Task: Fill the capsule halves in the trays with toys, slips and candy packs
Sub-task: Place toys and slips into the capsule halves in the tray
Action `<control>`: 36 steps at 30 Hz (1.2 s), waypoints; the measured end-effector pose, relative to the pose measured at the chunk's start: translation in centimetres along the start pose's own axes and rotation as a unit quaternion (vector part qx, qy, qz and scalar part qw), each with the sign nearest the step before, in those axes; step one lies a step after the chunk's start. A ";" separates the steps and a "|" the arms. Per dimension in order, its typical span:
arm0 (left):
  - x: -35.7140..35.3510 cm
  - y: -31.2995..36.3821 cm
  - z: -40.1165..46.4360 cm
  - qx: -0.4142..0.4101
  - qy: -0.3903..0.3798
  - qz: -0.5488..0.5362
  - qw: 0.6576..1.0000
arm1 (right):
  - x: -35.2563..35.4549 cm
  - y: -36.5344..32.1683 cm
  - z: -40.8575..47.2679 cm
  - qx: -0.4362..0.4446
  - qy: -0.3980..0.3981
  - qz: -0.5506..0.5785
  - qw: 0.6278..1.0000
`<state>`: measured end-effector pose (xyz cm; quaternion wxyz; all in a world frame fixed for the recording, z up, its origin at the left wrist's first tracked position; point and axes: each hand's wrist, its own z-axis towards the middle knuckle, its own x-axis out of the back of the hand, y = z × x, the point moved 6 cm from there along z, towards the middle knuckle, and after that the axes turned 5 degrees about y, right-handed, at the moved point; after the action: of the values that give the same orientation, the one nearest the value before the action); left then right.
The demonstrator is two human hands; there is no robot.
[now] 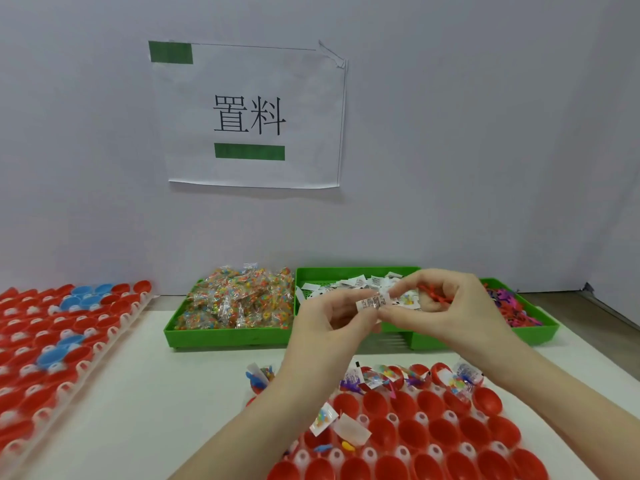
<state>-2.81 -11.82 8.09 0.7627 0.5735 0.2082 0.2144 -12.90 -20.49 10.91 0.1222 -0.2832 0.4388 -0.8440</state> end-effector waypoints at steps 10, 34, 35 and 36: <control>-1.7 1.8 -2.2 0.003 -0.001 -0.042 0.999 | 1.8 -2.9 -3.6 0.026 -0.021 0.080 0.996; -1.5 3.6 -4.3 0.036 -0.063 -0.110 0.991 | 3.6 -4.3 -5.2 -0.078 -0.010 0.173 0.982; -1.3 3.3 -4.3 0.041 -0.065 -0.112 0.991 | 3.3 -3.9 -5.2 -0.099 -0.027 0.164 0.981; -1.1 3.1 -4.4 0.045 -0.067 -0.113 0.990 | 3.1 -3.4 -5.2 -0.117 -0.040 0.151 0.981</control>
<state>-6.46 -8.25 10.03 0.7679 0.5930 0.2290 0.0786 -18.31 -16.39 12.47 0.2316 -0.2594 0.5669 -0.7468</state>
